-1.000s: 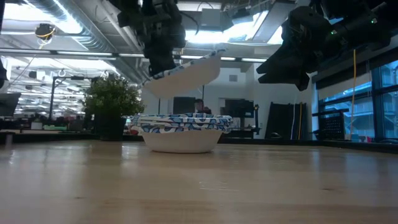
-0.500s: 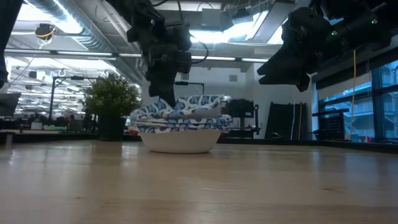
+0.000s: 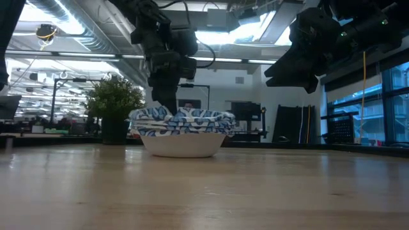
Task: Nest bowls inside each other
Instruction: Stack the white patterned bowl on top of the right white patterned bowl, then return to Home Position
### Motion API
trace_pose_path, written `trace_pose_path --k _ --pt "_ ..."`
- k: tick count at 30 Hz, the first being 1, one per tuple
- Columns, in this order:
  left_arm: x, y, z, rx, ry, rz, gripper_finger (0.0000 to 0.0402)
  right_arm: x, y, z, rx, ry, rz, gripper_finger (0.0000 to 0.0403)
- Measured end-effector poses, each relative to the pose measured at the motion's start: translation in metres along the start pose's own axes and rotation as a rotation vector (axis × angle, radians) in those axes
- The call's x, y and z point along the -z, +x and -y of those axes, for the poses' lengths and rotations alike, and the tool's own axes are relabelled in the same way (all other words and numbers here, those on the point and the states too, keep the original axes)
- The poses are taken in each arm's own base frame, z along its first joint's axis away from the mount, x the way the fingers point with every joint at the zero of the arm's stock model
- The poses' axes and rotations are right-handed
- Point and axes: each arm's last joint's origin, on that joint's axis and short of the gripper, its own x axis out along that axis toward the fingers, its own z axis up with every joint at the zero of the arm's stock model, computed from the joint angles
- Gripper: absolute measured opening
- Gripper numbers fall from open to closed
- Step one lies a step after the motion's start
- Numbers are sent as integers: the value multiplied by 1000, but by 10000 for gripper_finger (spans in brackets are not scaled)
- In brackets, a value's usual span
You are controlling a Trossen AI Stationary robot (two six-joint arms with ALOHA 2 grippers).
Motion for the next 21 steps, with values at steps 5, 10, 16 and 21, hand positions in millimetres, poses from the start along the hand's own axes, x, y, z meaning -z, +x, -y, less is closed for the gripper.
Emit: trace_pose_path --k 5,10,16,21 --pt "0 0 -1 -20 6 1 82 0 0 0 -1 -1 -1 160" --pt "0 0 -3 -98 40 -2 94 0 0 0 -2 -2 -1 160" --pt "-4 -5 -3 -130 126 45 95 0 0 0 -2 -2 -2 160" --pt "-13 -27 -1 -133 159 199 95 0 0 0 -1 -2 -3 160"
